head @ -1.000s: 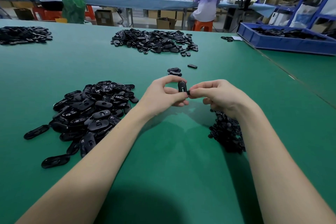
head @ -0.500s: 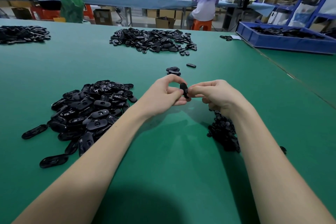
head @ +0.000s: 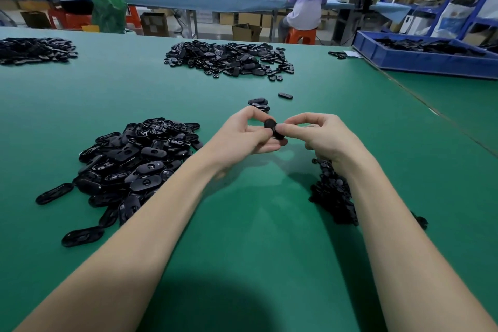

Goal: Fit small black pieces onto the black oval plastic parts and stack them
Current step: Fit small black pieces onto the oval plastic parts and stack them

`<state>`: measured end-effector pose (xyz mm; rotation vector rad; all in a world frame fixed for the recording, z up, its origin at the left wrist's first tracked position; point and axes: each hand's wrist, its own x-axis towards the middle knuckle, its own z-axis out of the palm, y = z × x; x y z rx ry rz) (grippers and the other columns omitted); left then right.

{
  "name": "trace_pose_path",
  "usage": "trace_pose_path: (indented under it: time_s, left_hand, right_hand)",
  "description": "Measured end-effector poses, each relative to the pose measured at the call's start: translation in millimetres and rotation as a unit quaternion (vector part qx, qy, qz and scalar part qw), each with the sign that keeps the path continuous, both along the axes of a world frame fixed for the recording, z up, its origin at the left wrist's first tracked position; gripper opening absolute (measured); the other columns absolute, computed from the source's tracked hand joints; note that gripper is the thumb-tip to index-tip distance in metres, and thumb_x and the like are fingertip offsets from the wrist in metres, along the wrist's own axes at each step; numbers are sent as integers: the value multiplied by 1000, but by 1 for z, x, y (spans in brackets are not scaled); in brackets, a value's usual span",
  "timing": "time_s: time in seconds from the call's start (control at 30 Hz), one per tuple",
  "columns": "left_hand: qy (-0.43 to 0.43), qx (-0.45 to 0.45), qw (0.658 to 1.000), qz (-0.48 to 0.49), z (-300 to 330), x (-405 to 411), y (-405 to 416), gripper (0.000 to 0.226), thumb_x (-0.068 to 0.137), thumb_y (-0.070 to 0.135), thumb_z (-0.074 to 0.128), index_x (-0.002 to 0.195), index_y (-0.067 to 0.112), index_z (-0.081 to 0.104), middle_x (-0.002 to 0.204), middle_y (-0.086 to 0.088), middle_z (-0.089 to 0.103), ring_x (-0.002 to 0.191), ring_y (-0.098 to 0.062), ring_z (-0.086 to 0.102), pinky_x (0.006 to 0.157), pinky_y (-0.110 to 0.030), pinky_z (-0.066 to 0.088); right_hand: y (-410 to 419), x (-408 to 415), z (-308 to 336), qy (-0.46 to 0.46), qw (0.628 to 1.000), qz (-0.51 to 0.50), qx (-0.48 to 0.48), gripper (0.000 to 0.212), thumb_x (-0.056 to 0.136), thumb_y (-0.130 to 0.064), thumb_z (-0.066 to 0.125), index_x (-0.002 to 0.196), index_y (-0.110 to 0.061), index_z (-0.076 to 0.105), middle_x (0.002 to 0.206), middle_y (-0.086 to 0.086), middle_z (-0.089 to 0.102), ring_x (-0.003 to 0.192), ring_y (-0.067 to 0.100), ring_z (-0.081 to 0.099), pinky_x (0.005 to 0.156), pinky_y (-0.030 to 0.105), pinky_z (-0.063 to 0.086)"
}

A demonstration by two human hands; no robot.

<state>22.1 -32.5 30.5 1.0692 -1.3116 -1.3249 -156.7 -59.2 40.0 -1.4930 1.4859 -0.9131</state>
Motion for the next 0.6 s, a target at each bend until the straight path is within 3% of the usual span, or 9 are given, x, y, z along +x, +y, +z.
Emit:
trace_pose_path:
  time_s: [0.07, 0.17, 0.37, 0.5, 0.6]
  left_hand:
    - [7, 16, 1000, 10, 2, 1, -1, 10, 99, 3, 58, 108, 6, 54, 104, -21, 74, 95, -25, 75, 84, -25, 60]
    - [-19, 14, 999, 42, 1, 1, -2, 5, 100, 8, 59, 98, 8, 55, 102, -22, 74, 88, -24, 75, 84, -24, 59]
    - [86, 68, 993, 37, 3, 10, -3, 8, 94, -3, 64, 95, 4, 60, 94, -16, 75, 91, -24, 76, 85, -21, 58]
    - [-73, 29, 995, 59, 0, 13, -5, 14, 88, 4, 71, 98, 14, 72, 80, -2, 74, 76, -12, 67, 79, -22, 59]
    - [-90, 18, 991, 95, -1, 13, -5, 15, 84, 4, 73, 94, 14, 76, 78, -3, 74, 74, -14, 64, 86, -24, 58]
  right_hand:
    - [3, 1, -4, -38, 999, 4, 9, 23, 71, -51, 88, 81, -32, 78, 72, -9, 62, 65, 9, 48, 49, 21, 32]
    - [5, 8, -9, -54, 998, 18, -9, 22, 75, -43, 89, 80, -27, 75, 65, -11, 61, 53, 6, 44, 42, 13, 30]
    - [3, 13, -12, -65, 998, 22, -2, 26, 79, -50, 83, 83, -26, 75, 75, -13, 76, 50, 7, 42, 43, 11, 33]
    - [1, 10, -13, -58, 998, 37, -8, 22, 79, -48, 84, 80, -28, 79, 69, -16, 69, 56, 8, 44, 44, 13, 32]
    - [-1, 9, -13, -58, 997, 48, -3, 13, 81, -38, 85, 82, -27, 79, 70, -17, 68, 50, 2, 47, 44, 12, 33]
